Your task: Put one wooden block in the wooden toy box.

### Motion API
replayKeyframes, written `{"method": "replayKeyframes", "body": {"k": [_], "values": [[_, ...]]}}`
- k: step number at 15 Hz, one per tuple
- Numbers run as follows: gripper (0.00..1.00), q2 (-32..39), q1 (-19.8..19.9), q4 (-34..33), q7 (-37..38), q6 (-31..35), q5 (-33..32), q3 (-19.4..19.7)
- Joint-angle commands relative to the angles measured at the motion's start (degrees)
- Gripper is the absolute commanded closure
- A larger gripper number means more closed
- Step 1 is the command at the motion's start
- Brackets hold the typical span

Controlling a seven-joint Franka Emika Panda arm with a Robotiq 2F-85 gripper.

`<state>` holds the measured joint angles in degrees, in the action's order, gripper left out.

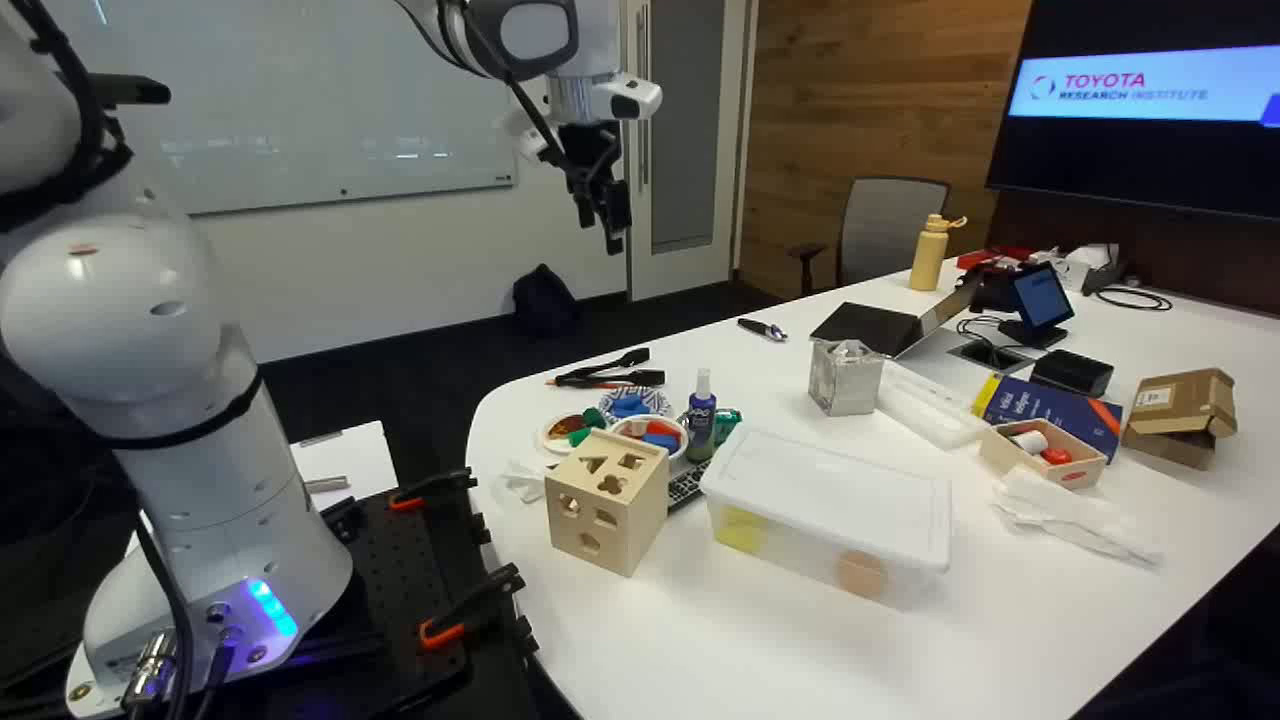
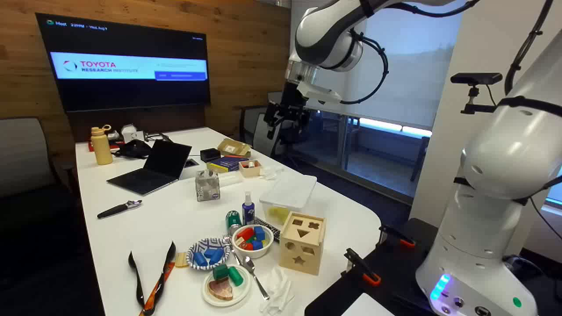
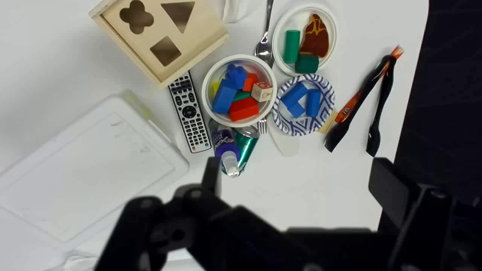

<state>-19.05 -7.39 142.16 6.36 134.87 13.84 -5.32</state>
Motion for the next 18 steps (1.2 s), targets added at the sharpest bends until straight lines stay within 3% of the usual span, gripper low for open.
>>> {"method": "replayKeyframes", "body": {"k": [1,6,10,14,18], "values": [[0.0,0.0,0.1,-0.1,0.0,-0.2,0.0,-0.1],[0.0,13.6,-2.3,-5.8,-10.8,-0.5,0.7,0.0],[0.0,27.7,-4.5,-12.0,-17.7,0.1,0.9,-3.4],[0.0,38.6,-4.9,-20.1,-19.8,-5.7,-5.1,-7.0],[0.0,45.7,-5.0,-27.3,-23.7,-13.5,-13.7,-7.5]]}}
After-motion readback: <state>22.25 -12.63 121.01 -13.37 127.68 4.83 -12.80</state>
